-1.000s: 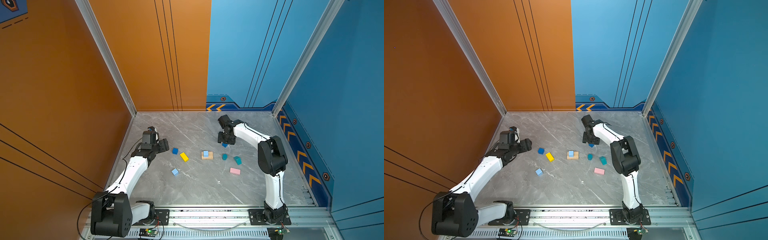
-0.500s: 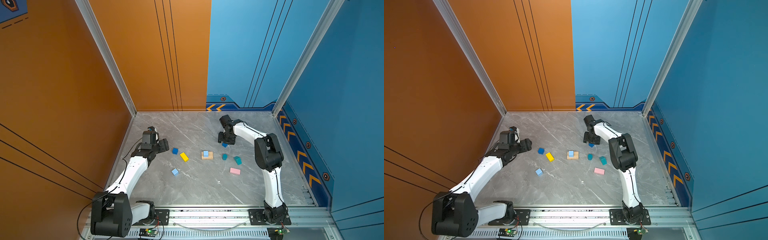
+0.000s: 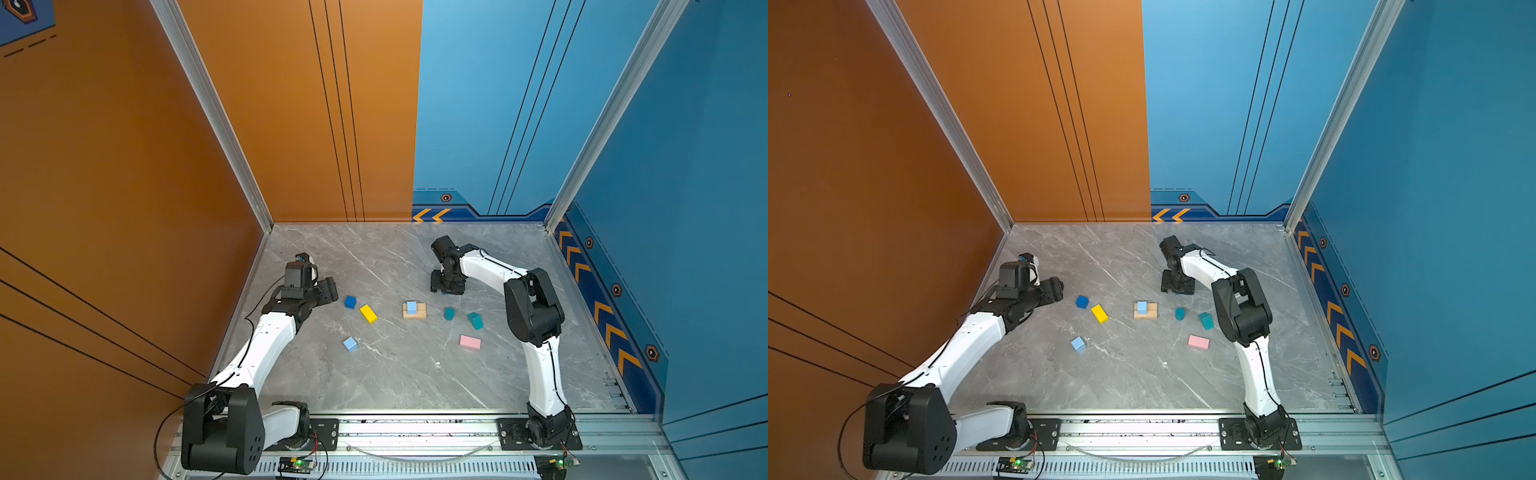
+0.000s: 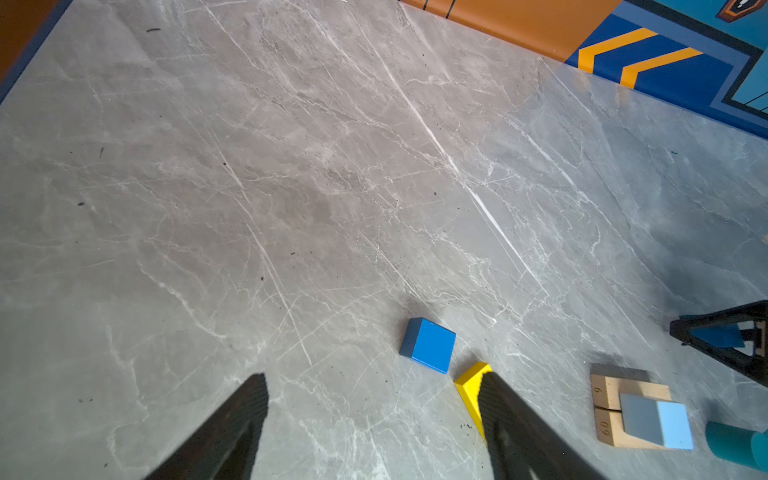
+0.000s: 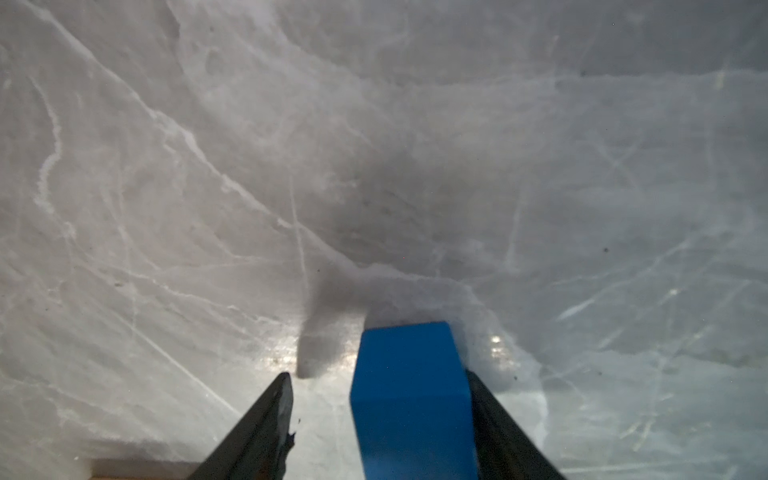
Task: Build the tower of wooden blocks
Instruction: 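Lower the right gripper and close it on the dark blue cube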
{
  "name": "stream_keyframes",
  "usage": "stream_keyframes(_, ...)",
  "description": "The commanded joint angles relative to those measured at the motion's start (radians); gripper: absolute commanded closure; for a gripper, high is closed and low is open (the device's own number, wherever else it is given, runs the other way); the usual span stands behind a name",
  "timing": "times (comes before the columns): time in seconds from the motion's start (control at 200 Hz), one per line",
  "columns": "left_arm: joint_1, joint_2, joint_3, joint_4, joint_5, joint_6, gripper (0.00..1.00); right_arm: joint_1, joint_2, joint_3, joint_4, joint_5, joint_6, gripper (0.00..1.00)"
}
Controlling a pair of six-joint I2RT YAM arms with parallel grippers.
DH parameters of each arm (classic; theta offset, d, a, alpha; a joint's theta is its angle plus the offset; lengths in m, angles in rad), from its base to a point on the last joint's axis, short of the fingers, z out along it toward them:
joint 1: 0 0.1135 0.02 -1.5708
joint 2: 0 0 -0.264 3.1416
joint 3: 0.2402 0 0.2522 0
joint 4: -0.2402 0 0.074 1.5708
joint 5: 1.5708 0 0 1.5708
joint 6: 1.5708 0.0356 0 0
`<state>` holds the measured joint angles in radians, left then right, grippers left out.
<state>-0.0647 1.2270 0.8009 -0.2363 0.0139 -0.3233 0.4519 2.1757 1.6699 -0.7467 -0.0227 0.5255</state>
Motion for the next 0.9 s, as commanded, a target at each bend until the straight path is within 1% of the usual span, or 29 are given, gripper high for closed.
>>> stream_keyframes(0.0, 0.004, 0.003, 0.021, -0.012, 0.023, -0.008, 0.18, 0.009, -0.044, -0.016, -0.011, 0.025, 0.024, 0.36)
stream_keyframes(0.12, 0.005, 0.003, 0.02, -0.012, 0.024, -0.007, 0.19, 0.01, -0.054, -0.011, -0.021, 0.055, 0.024, 0.36)
stream_keyframes(0.611, 0.005, 0.002, 0.017, -0.013, 0.023, -0.008, 0.19, 0.019, -0.065, 0.045, -0.068, 0.109, -0.012, 0.36)
stream_keyframes(0.896, 0.005, 0.0, 0.017, -0.015, 0.021, -0.007, 0.19, 0.019, -0.029, 0.077, -0.087, 0.132, -0.02, 0.45)
